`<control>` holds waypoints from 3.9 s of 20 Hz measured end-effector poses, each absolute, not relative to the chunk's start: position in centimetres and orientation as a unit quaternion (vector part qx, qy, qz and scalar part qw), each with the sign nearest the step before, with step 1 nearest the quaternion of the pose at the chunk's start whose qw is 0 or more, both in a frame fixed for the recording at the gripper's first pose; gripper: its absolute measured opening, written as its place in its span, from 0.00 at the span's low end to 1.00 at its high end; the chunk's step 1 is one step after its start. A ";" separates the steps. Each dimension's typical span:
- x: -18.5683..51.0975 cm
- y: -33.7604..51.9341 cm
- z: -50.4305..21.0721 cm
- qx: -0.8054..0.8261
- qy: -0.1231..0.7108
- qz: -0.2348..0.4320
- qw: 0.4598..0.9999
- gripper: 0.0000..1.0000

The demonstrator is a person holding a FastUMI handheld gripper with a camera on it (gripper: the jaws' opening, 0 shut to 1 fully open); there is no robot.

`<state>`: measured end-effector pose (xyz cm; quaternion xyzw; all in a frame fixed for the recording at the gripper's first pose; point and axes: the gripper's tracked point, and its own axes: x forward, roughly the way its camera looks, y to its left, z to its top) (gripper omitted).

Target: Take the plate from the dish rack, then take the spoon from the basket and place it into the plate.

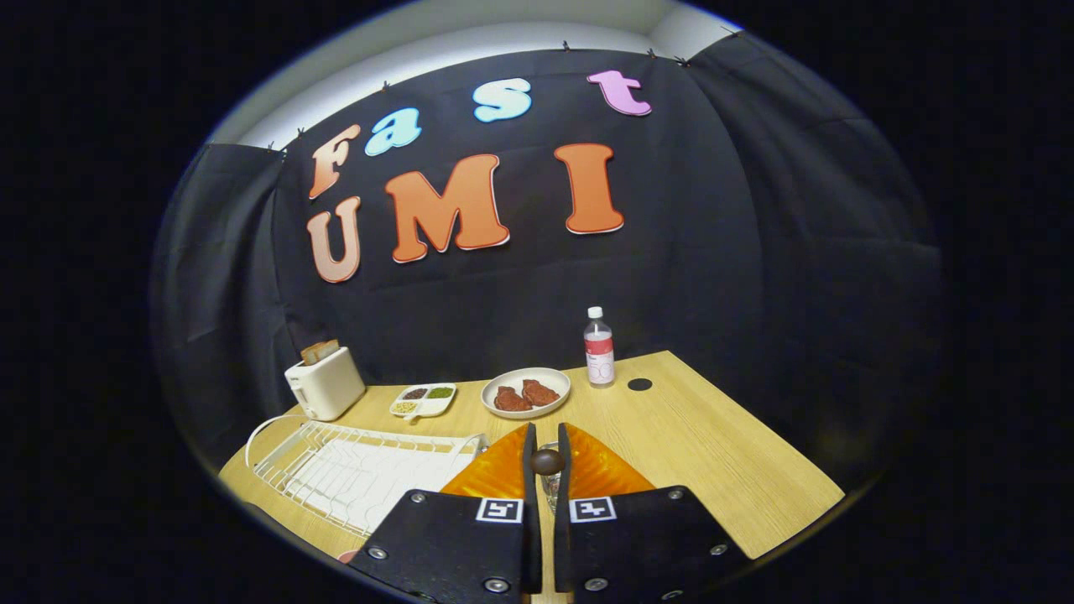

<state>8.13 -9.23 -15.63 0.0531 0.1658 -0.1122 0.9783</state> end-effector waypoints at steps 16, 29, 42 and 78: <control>-1.4 4.9 -16.0 0.051 0.185 0.130 0.973 0.06; -7.3 8.3 -22.6 0.052 0.214 0.213 0.952 0.06; -9.9 5.9 -27.6 0.042 0.237 0.186 0.953 0.21; -6.4 -1.9 -8.9 0.003 0.034 -0.084 0.996 0.90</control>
